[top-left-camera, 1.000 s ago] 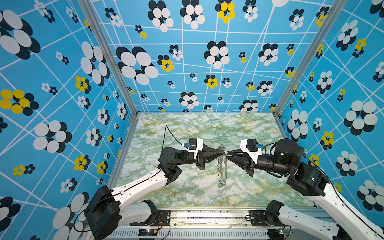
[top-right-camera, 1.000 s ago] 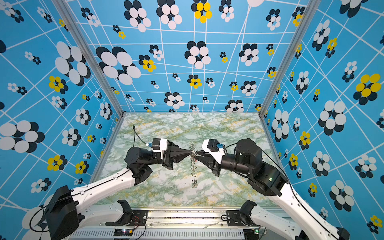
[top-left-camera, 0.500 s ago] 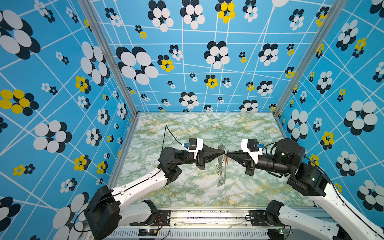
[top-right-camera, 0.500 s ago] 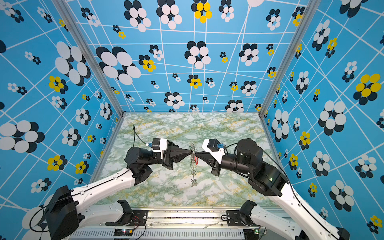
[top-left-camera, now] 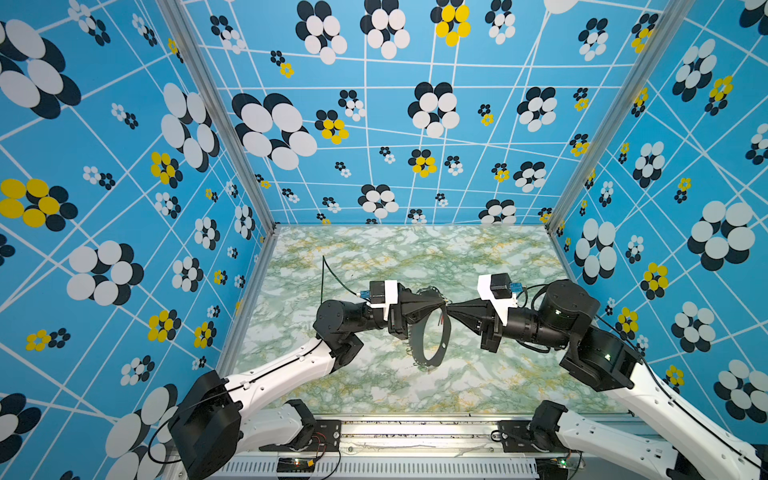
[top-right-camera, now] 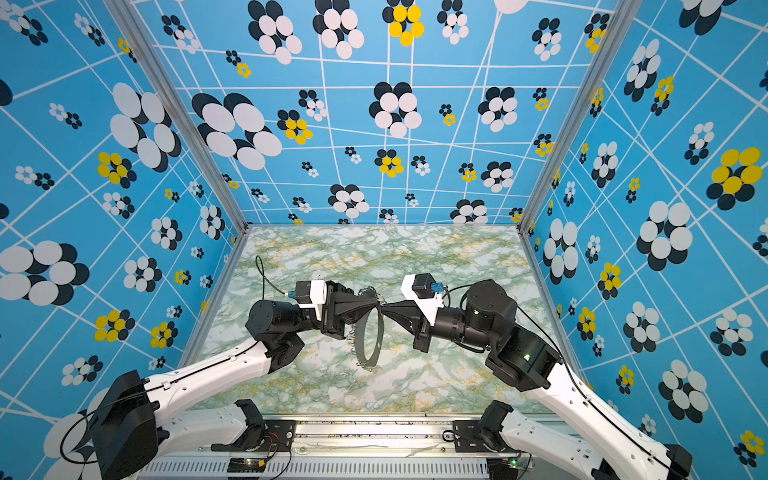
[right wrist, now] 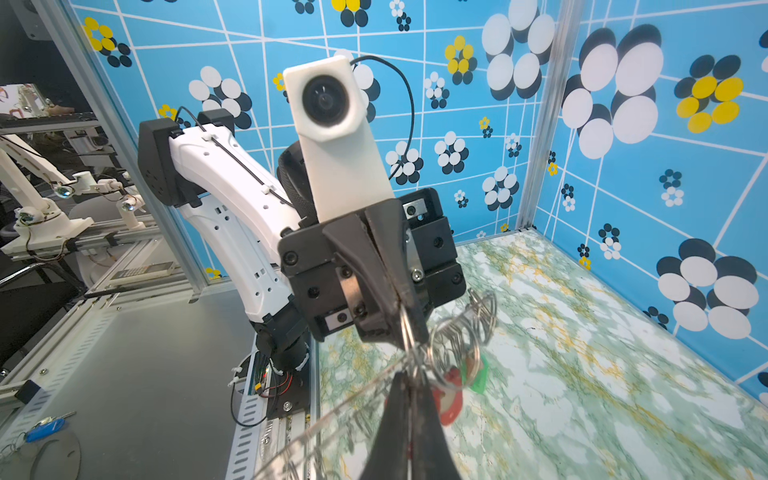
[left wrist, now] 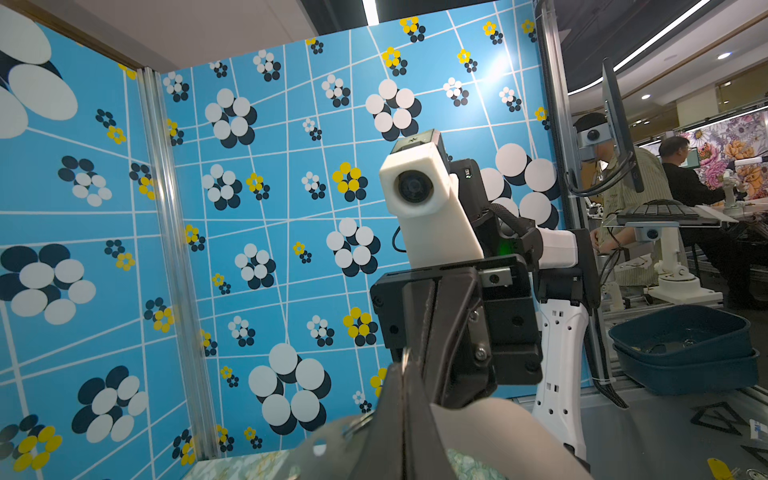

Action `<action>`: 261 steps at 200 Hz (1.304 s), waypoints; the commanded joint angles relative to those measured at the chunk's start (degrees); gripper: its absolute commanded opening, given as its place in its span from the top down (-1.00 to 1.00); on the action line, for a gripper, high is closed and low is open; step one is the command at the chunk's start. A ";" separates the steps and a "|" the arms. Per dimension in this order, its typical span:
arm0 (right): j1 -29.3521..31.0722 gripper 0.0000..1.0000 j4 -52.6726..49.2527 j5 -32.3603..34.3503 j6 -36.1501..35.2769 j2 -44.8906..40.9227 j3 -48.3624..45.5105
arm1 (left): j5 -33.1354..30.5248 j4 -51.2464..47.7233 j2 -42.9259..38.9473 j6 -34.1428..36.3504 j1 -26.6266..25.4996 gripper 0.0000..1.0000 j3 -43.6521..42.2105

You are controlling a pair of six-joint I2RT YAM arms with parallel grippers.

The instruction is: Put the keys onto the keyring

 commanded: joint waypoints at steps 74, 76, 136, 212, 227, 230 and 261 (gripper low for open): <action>4.24 0.36 -10.96 2.86 -6.33 -1.04 2.59 | -2.95 3.98 1.21 -0.40 -0.40 1.00 0.56; 4.20 0.35 -11.31 3.10 -6.53 -1.08 2.76 | -2.81 3.94 1.21 -0.48 -0.35 1.00 0.56; 2.04 0.28 -17.18 6.73 -10.67 -3.52 7.22 | 0.24 3.37 1.03 -1.77 -0.19 1.00 1.24; -2.05 0.66 -14.69 0.08 -9.83 -1.22 8.50 | 3.30 4.04 2.11 -3.65 -0.18 1.00 2.40; -2.33 0.68 -14.39 -0.76 -9.47 -0.91 8.51 | 3.40 3.02 1.67 -3.20 -0.15 1.00 2.40; -2.34 0.70 -14.29 -0.86 -9.34 -0.85 8.50 | 3.39 2.78 1.59 -2.99 -0.14 1.00 2.40; -2.53 0.71 -15.32 -2.14 -8.54 -0.91 8.94 | 3.04 1.11 0.73 -1.74 -0.14 1.00 1.92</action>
